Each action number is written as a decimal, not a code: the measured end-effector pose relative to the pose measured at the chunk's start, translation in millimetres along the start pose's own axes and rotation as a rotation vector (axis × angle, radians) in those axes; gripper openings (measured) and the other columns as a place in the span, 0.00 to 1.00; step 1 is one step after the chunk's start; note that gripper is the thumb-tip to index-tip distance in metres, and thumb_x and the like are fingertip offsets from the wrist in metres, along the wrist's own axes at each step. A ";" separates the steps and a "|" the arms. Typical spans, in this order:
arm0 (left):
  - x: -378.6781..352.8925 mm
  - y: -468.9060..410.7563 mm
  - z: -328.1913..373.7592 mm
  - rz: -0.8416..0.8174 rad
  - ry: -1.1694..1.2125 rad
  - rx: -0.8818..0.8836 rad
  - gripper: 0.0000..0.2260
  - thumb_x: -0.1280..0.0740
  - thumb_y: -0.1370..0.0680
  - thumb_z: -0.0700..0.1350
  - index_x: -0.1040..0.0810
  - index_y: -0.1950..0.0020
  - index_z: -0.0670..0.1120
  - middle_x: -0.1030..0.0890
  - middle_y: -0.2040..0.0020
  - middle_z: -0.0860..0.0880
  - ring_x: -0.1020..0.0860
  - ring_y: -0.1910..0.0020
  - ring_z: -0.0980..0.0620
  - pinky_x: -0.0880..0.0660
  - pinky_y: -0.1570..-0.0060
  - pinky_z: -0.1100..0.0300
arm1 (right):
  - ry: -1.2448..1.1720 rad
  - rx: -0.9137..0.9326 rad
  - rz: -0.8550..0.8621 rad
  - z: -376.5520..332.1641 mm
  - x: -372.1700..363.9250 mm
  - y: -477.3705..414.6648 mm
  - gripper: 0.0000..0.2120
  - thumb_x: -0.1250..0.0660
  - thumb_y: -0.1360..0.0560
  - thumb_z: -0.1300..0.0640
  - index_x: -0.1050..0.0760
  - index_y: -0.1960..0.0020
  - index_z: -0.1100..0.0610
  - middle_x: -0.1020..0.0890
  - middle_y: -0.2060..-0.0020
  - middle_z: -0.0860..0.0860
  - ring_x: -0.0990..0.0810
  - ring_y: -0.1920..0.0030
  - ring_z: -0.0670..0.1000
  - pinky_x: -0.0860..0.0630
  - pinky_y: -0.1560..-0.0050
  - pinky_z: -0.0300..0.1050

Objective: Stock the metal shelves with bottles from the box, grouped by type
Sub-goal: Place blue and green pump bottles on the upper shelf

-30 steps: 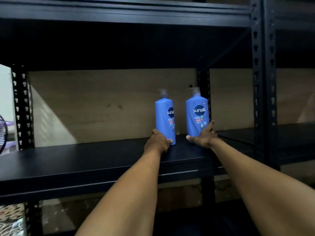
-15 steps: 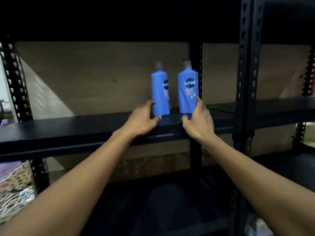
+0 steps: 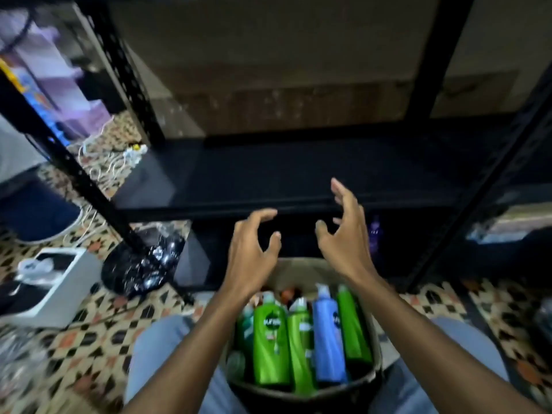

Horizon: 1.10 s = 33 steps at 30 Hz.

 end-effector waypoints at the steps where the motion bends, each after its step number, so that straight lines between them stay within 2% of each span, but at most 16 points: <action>1: -10.9 21.7 -23.9 -0.054 -0.022 0.078 0.17 0.29 0.22 0.41 0.23 0.34 0.50 0.22 0.40 0.58 0.25 0.36 0.52 0.36 0.37 0.72 | 0.036 -0.074 -0.052 21.1 -12.9 17.6 0.38 0.32 0.28 0.62 0.40 0.23 0.43 0.31 0.28 0.44 0.33 0.28 0.48 0.28 0.33 0.56; 5: -44.2 72.1 -89.6 -0.192 -0.134 0.324 0.18 0.30 0.25 0.50 0.25 0.35 0.54 0.20 0.42 0.51 0.23 0.39 0.46 0.25 0.37 0.50 | 0.238 -0.342 -0.239 79.5 -32.1 64.1 0.39 0.32 0.29 0.62 0.41 0.21 0.52 0.31 0.26 0.53 0.35 0.26 0.58 0.37 0.26 0.55; 7: -64.1 89.3 -113.2 -0.261 -0.165 0.474 0.20 0.29 0.25 0.50 0.26 0.34 0.54 0.21 0.38 0.49 0.22 0.38 0.45 0.25 0.38 0.50 | 0.351 -0.466 -0.319 103.9 -35.8 81.0 0.37 0.30 0.25 0.58 0.43 0.21 0.56 0.33 0.25 0.57 0.36 0.25 0.59 0.38 0.27 0.49; 10: -90.5 111.9 -133.8 -0.405 -0.203 0.655 0.29 0.27 0.25 0.53 0.35 0.28 0.53 0.22 0.33 0.43 0.23 0.36 0.38 0.25 0.39 0.48 | 0.448 -0.602 -0.418 135.2 -42.6 104.1 0.39 0.30 0.24 0.52 0.46 0.21 0.60 0.32 0.27 0.61 0.33 0.28 0.62 0.35 0.31 0.51; 12: -106.5 125.0 -144.6 -0.478 -0.224 0.730 0.39 0.26 0.26 0.57 0.42 0.22 0.52 0.30 0.26 0.40 0.28 0.31 0.35 0.27 0.35 0.46 | 0.461 -0.708 -0.446 154.4 -47.6 118.5 0.43 0.29 0.26 0.50 0.49 0.20 0.61 0.31 0.28 0.62 0.31 0.29 0.63 0.32 0.32 0.52; 13: -111.4 131.5 -148.1 -0.537 -0.237 0.743 0.45 0.25 0.27 0.58 0.48 0.19 0.51 0.39 0.21 0.40 0.32 0.27 0.33 0.30 0.32 0.46 | 0.468 -0.755 -0.458 161.0 -50.6 126.6 0.45 0.28 0.26 0.48 0.50 0.20 0.61 0.30 0.29 0.63 0.30 0.30 0.63 0.31 0.34 0.52; 15: -118.4 143.4 -152.9 -0.650 -0.242 0.759 0.56 0.22 0.29 0.58 0.60 0.17 0.49 0.54 0.18 0.39 0.39 0.23 0.32 0.35 0.28 0.47 | 0.530 -0.805 -0.511 169.7 -58.0 142.6 0.48 0.28 0.27 0.41 0.50 0.21 0.63 0.29 0.30 0.62 0.29 0.31 0.62 0.31 0.35 0.51; 16: -122.6 150.8 -159.8 -0.665 -0.216 0.781 0.59 0.20 0.30 0.55 0.63 0.17 0.48 0.55 0.19 0.37 0.41 0.22 0.33 0.36 0.28 0.49 | 0.591 -0.792 -0.546 173.6 -62.9 149.0 0.48 0.29 0.28 0.37 0.47 0.23 0.62 0.30 0.30 0.61 0.30 0.30 0.62 0.32 0.34 0.51; 18: -127.9 159.9 -170.5 -0.654 -0.135 0.888 0.60 0.18 0.32 0.53 0.58 0.17 0.43 0.51 0.20 0.35 0.44 0.21 0.38 0.38 0.29 0.56 | 0.678 -0.762 -0.561 179.7 -72.2 154.7 0.49 0.30 0.32 0.31 0.42 0.25 0.60 0.31 0.32 0.59 0.32 0.31 0.61 0.33 0.34 0.51; 20: -131.1 165.3 -180.4 -0.633 -0.082 0.944 0.58 0.16 0.36 0.57 0.47 0.18 0.42 0.45 0.21 0.39 0.44 0.22 0.42 0.38 0.30 0.60 | 0.720 -0.771 -0.556 183.1 -76.3 152.5 0.51 0.29 0.36 0.28 0.39 0.27 0.59 0.30 0.33 0.59 0.32 0.31 0.61 0.32 0.34 0.51; 23: -149.1 185.2 -226.2 -0.580 -0.024 1.026 0.64 0.16 0.52 0.69 0.36 0.23 0.47 0.31 0.28 0.44 0.32 0.27 0.43 0.31 0.34 0.61 | 0.795 -0.749 -0.602 189.7 -78.0 147.7 0.49 0.29 0.38 0.30 0.35 0.30 0.61 0.29 0.34 0.60 0.32 0.32 0.61 0.34 0.32 0.49; 24: -152.1 187.9 -234.4 -0.564 -0.001 1.038 0.65 0.18 0.57 0.72 0.34 0.26 0.48 0.27 0.32 0.45 0.27 0.30 0.43 0.26 0.35 0.58 | 0.804 -0.749 -0.607 189.1 -77.1 147.9 0.48 0.29 0.38 0.31 0.35 0.30 0.61 0.29 0.35 0.60 0.32 0.32 0.61 0.33 0.33 0.48; 26: -152.4 188.6 -241.7 -0.549 0.079 1.052 0.64 0.15 0.59 0.68 0.36 0.29 0.47 0.25 0.35 0.46 0.24 0.35 0.45 0.22 0.38 0.52 | 0.779 -0.766 -0.590 187.1 -74.4 150.8 0.46 0.27 0.38 0.34 0.36 0.30 0.59 0.32 0.36 0.59 0.31 0.34 0.59 0.30 0.37 0.46; 29: -142.1 176.7 -222.1 -0.552 0.145 1.069 0.62 0.13 0.58 0.61 0.38 0.31 0.47 0.23 0.37 0.48 0.22 0.40 0.47 0.21 0.40 0.49 | 0.712 -0.762 -0.552 181.5 -73.7 156.8 0.43 0.24 0.38 0.40 0.38 0.32 0.55 0.33 0.39 0.56 0.29 0.37 0.58 0.27 0.43 0.46; 31: -137.9 173.2 -215.7 -0.539 0.161 1.073 0.64 0.14 0.62 0.64 0.37 0.32 0.47 0.21 0.39 0.47 0.20 0.42 0.47 0.20 0.42 0.48 | 0.639 -0.762 -0.556 177.8 -78.3 159.3 0.42 0.24 0.37 0.43 0.41 0.32 0.54 0.29 0.40 0.56 0.26 0.39 0.60 0.26 0.46 0.47; 33: -132.4 170.5 -204.0 -0.534 0.153 1.078 0.58 0.12 0.55 0.57 0.39 0.33 0.46 0.22 0.40 0.47 0.21 0.42 0.47 0.21 0.42 0.50 | 0.541 -0.789 -0.572 177.5 -81.8 160.3 0.41 0.25 0.35 0.47 0.45 0.31 0.53 0.23 0.43 0.55 0.21 0.42 0.60 0.29 0.52 0.46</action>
Point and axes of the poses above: each hand's wrist, its own y-axis away from the middle knuckle, its own x-axis out of the back of the hand, z = x × y, the point moved 1 cm from there along -y, towards the middle knuckle
